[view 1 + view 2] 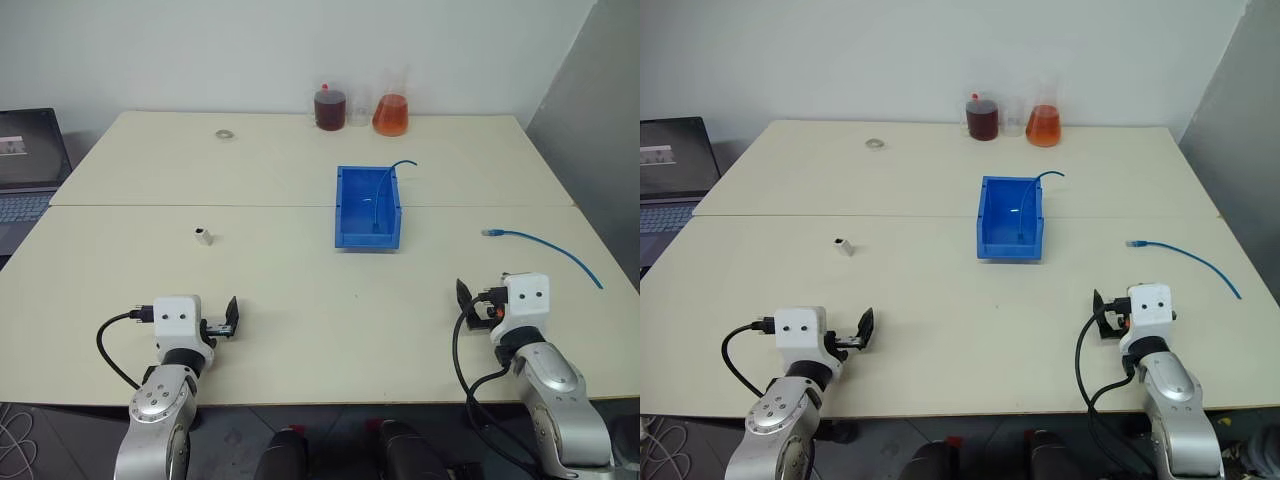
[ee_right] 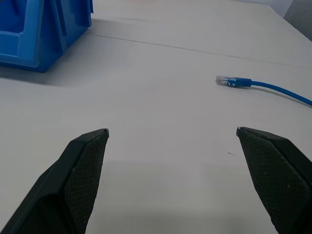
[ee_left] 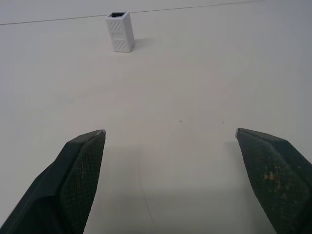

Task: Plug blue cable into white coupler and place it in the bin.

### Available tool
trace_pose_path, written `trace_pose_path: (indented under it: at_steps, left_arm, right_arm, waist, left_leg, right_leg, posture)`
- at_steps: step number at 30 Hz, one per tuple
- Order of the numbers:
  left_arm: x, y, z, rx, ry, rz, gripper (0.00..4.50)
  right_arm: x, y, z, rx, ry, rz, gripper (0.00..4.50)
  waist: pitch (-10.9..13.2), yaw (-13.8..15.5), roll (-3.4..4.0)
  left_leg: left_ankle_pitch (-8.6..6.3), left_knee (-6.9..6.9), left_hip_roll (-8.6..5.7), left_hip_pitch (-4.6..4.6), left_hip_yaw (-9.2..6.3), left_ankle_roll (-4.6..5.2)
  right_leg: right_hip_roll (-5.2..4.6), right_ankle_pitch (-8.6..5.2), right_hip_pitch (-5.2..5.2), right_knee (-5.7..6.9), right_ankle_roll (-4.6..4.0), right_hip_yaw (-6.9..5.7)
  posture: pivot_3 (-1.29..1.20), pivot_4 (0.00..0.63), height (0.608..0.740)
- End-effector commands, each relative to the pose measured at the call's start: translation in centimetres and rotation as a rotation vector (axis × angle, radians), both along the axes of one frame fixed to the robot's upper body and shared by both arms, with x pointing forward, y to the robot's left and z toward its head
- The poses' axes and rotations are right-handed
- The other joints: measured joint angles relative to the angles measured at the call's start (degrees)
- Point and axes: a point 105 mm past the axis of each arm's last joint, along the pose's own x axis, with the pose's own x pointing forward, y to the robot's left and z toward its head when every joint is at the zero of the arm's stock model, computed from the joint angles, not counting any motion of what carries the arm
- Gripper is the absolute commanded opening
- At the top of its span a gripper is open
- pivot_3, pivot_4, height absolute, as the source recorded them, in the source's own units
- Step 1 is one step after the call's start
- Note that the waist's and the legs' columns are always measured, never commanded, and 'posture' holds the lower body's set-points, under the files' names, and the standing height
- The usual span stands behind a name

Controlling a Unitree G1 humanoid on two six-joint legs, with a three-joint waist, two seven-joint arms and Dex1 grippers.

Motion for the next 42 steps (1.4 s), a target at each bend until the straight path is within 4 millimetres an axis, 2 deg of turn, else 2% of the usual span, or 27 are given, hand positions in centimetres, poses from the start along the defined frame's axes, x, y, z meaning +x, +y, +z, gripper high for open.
trace_pose_path:
  at_steps: [1,3,6,10,12,16,20,22,26,29,33,36,39,42]
  left_arm:
    - [0.4,-0.5,1.8,0.015,-0.055,-0.032,4.5]
    - [0.5,-0.8,1.6,0.015,-0.045,-0.053,4.5]
    - [1.1,-2.3,2.0,0.019,-0.046,-0.158,4.5]
    - [3.1,-4.9,4.5,0.032,-0.098,-0.361,4.5]
    - [4.0,-7.3,6.2,0.027,-0.125,-0.533,4.5]
    - [4.6,-14.0,10.2,0.068,-0.166,-1.037,4.5]
    - [4.1,-18.6,11.2,0.157,-0.143,-1.423,4.5]
    - [4.1,-20.0,11.0,0.215,-0.141,-1.522,4.5]
    - [5.1,-21.8,11.0,0.243,-0.173,-1.565,4.5]
    - [5.3,-22.2,10.5,0.233,-0.186,-1.564,4.5]
    - [5.5,-22.4,9.6,0.214,-0.194,-1.527,4.5]
    - [5.3,-22.4,9.5,0.195,-0.198,-1.519,4.5]
    - [5.1,-22.0,9.2,0.168,-0.192,-1.481,4.5]
    - [4.7,-21.7,9.1,0.145,-0.189,-1.448,4.5]
  right_arm:
    - [-0.4,-0.1,1.3,-0.024,-0.047,-0.01,4.47]
    - [-0.6,-0.4,1.3,-0.028,-0.046,-0.018,4.47]
    - [-0.7,-0.6,1.5,-0.032,-0.047,-0.026,4.47]
    - [-0.7,-1.0,1.8,-0.044,-0.055,-0.031,4.47]
    - [-0.7,-1.3,2.0,-0.051,-0.061,-0.035,4.47]
    - [-0.2,-2.5,3.1,-0.088,-0.082,-0.032,4.47]
    - [0.8,-4.0,4.3,-0.144,-0.073,0.032,4.47]
    - [1.4,-4.8,4.9,-0.171,-0.06,0.079,4.47]
    - [3.0,-6.5,5.3,-0.226,0.019,0.208,4.47]
    - [5.2,-8.2,6.5,-0.278,0.058,0.277,4.47]
    - [7.5,-9.7,7.0,-0.32,0.133,0.369,4.47]
    - [8.8,-10.4,7.1,-0.322,0.185,0.427,4.47]
    - [10.5,-10.1,6.9,-0.312,0.276,0.502,4.47]
    - [11.2,-10.0,5.9,-0.314,0.356,0.518,4.47]
  waist:
    - [0.0,0.0,0.0]
    - [0.0,0.0,0.0]
    - [0.0,0.0,0.0]
    - [0.0,0.0,0.0]
    - [0.0,0.2,-0.01]
    - [0.0,0.2,-0.01]
    - [-0.1,-0.1,0.1]
    - [-0.1,-0.5,0.11]
    - [0.0,-0.8,0.12]
    - [0.0,-1.0,0.17]
    - [0.0,-1.2,0.17]
    - [0.0,-1.4,0.19]
    - [0.0,-1.6,0.24]
    - [0.0,-1.5,0.25]
  left_leg:
    - [0.0,0.0,0.0,0.0,0.0,0.0]
    - [0.0,0.0,0.0,0.0,0.0,0.0]
    - [0.0,0.0,0.0,0.0,0.0,0.0]
    - [0.0,0.01,0.0,0.0,-0.02,0.0]
    - [0.0,0.01,0.0,0.0,-0.02,0.0]
    - [0.01,0.03,-0.05,-0.1,-0.01,-0.01]
    - [0.01,0.01,-0.07,-0.14,0.02,-0.01]
    - [0.0,0.0,-0.08,-0.13,0.13,0.0]
    - [-0.01,-0.02,-0.05,-0.14,0.13,0.03]
    - [-0.01,0.01,-0.04,-0.16,0.14,0.06]
    - [-0.01,0.01,-0.06,-0.15,0.17,0.06]
    - [0.0,0.01,-0.05,-0.15,0.18,0.06]
    - [0.0,0.0,-0.08,-0.16,0.25,0.06]
    - [0.0,0.03,-0.08,-0.14,0.27,0.06]
  right_leg:
    - [0.0,0.0,0.0,0.0,0.0,0.0]
    - [0.0,0.0,0.0,0.0,0.0,0.0]
    - [0.0,0.0,0.0,0.0,0.0,0.0]
    - [0.01,-0.02,0.0,0.02,0.04,-0.04]
    - [0.01,-0.02,0.01,0.02,0.05,-0.03]
    - [0.01,0.04,-0.02,-0.04,0.02,-0.06]
    - [0.02,0.17,0.05,-0.31,0.08,-0.04]
    - [0.02,0.22,0.05,-0.38,-0.01,0.04]
    - [0.05,0.23,0.03,-0.36,-0.06,0.05]
    - [0.07,0.23,0.01,-0.36,-0.07,0.08]
    - [0.04,0.24,0.01,-0.35,-0.06,0.1]
    - [0.04,0.24,0.01,-0.34,-0.07,0.11]
    - [-0.03,0.26,-0.03,-0.33,-0.07,0.15]
    - [-0.06,0.26,-0.04,-0.31,-0.07,0.16]
  posture:
    - [0.0,0.15,0.74]
    - [0.0,0.15,0.74]
    - [0.0,0.15,0.74]
    - [0.0,0.15,0.74]
    - [0.0,0.15,0.74]
    - [0.0,0.15,0.74]
    - [0.0,0.15,0.74]
    - [0.0,0.15,0.74]
    - [0.0,0.15,0.74]
    - [0.0,0.15,0.74]
    - [0.0,0.15,0.74]
    - [0.0,0.15,0.74]
    - [0.0,0.15,0.74]
    - [0.0,0.15,0.74]
